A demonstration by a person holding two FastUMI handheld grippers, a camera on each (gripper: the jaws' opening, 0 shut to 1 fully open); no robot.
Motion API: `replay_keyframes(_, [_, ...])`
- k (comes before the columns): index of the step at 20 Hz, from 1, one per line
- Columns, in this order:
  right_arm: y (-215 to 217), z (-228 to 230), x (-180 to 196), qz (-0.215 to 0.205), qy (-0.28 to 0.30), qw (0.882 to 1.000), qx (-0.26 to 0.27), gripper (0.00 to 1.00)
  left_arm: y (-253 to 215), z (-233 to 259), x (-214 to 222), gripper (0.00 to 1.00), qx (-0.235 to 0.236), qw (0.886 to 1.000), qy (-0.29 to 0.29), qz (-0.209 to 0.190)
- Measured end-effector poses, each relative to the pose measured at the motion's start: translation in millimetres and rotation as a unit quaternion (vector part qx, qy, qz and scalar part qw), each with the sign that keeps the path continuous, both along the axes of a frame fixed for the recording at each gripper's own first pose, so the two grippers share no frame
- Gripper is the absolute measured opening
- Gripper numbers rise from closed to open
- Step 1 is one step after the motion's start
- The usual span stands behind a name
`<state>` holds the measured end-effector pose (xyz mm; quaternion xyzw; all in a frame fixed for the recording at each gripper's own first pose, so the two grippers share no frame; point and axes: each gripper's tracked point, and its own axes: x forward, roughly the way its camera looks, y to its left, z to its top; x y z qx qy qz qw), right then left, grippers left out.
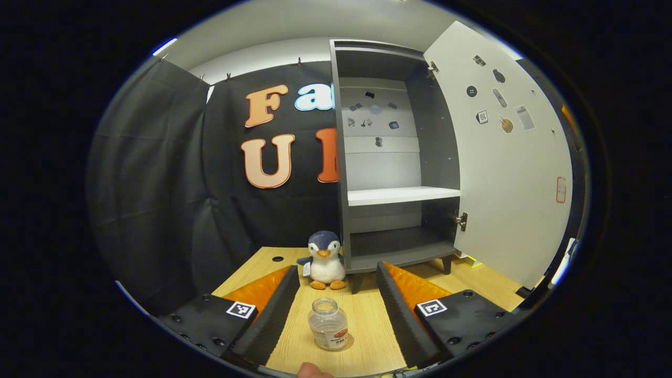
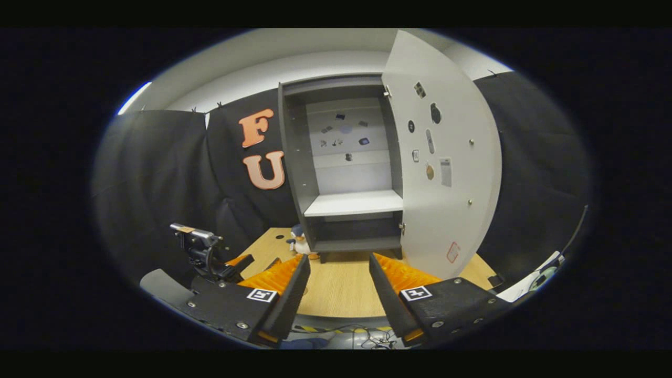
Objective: Open the cabinet door with the right hand, grasp the bottle in the cabinet with the left hand and place it on the coaster, then close the cabinet door with the right hand.
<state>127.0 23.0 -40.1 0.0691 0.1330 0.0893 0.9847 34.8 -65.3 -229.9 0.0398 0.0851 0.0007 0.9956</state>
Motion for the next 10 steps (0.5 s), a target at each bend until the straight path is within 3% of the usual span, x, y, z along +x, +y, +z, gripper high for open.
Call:
replay_keyframes(7, [-106.8, 63.4, -0.4, -0.09, -0.072, 0.993, -0.015, 0.75, 0.5, 31.4, -5.3, 0.96, -0.006, 1.0, 0.008, -0.002])
replay_keyframes(10, [-154.8, 77.8, 3.5, -0.122, -0.087, 0.989, -0.002, 0.84, -4.8, 36.3, -9.2, 0.96, 0.008, 1.0, 0.014, -0.008])
